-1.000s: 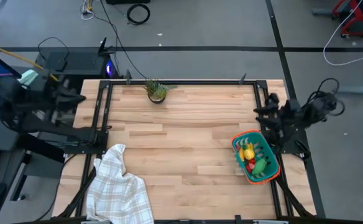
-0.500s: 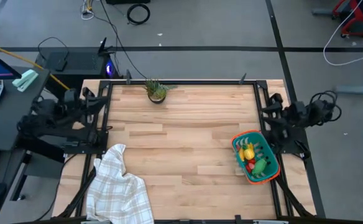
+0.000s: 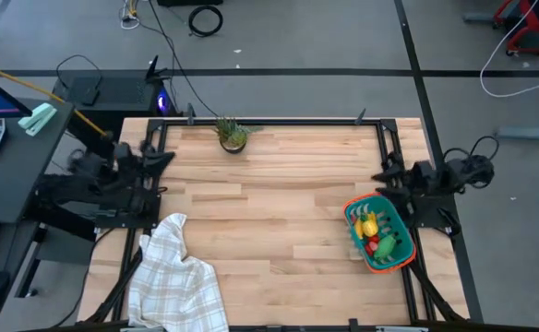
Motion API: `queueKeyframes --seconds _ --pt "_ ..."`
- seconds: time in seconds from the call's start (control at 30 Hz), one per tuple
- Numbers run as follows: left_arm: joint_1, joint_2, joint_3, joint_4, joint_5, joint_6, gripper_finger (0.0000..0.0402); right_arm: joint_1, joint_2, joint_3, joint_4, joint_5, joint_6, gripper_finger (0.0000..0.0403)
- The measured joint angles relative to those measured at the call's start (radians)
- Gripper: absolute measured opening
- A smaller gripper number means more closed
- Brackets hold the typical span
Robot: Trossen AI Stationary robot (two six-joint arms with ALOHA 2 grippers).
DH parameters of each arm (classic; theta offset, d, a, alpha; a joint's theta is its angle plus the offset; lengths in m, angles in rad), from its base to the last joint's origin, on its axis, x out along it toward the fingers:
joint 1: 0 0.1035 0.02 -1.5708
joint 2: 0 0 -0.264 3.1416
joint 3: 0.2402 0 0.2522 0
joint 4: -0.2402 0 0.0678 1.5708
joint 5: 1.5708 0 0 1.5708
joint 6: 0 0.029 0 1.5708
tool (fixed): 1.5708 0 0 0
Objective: Pick and placing Produce into tupperware
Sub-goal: Return to Home Position
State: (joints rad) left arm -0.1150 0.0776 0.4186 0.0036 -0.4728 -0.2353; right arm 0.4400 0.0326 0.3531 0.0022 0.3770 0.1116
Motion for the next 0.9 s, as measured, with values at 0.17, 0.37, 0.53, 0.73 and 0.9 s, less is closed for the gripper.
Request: queueKeyframes --seconds 0.17,0.37,0.53,0.73,0.9 --pt "0.000 0.000 -0.186 0.303 0.031 -0.009 0.0013 0.000 0.004 -0.177 0.270 -0.048 0.002 0.0174" --pt "0.000 0.000 -0.358 0.489 0.031 -0.037 0.0022 -0.021 0.004 -0.303 0.383 -0.031 0.075 0.0174" --pt "0.000 -0.002 -0.409 0.489 0.031 -0.069 0.0016 -0.056 0.004 -0.343 0.378 -0.031 0.138 0.0174" --pt "0.000 0.000 -0.409 0.401 0.031 -0.020 0.0011 -0.095 0.004 -0.343 0.209 -0.013 0.241 0.0174" --pt "0.000 0.000 -0.409 0.251 0.031 -0.013 0.0020 -0.105 0.024 -0.341 0.075 0.035 0.410 0.0174"
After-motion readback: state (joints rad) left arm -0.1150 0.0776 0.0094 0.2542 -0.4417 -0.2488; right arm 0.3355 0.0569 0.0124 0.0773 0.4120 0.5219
